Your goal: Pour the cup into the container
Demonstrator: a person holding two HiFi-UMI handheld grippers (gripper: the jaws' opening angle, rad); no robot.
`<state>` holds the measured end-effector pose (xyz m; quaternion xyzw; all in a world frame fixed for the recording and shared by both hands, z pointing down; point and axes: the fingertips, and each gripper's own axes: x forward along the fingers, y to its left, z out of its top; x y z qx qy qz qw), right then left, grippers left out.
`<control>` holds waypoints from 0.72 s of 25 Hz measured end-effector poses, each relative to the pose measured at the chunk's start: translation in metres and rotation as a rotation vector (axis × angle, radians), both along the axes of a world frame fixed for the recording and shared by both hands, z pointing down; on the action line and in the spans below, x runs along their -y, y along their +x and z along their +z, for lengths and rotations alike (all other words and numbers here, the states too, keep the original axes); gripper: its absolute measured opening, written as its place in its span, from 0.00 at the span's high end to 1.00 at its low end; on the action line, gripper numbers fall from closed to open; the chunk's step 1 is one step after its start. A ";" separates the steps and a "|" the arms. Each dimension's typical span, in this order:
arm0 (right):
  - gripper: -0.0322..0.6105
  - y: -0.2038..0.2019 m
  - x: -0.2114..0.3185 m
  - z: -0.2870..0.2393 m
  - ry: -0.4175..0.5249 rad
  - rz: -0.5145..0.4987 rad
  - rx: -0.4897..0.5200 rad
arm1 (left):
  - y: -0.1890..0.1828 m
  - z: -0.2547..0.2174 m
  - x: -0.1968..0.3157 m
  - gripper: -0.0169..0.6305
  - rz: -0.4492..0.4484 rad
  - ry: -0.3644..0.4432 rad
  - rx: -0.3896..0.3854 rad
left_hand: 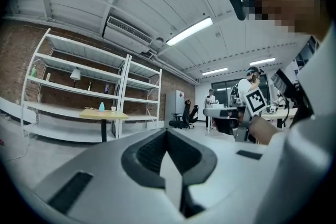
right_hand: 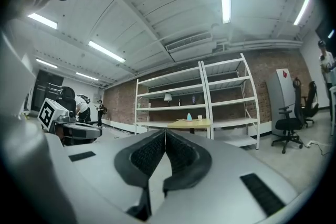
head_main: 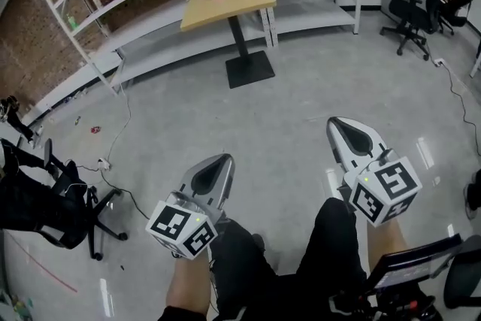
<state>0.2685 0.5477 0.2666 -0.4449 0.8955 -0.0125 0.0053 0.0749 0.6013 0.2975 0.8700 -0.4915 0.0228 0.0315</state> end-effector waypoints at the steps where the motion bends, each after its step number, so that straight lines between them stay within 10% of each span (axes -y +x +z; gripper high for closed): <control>1: 0.95 -0.002 0.010 -0.005 0.008 0.007 0.002 | -0.003 -0.005 0.008 0.98 0.003 0.012 0.000; 18: 0.95 -0.075 0.275 0.012 -0.035 -0.026 -0.017 | -0.061 -0.010 0.281 0.98 0.007 0.017 0.020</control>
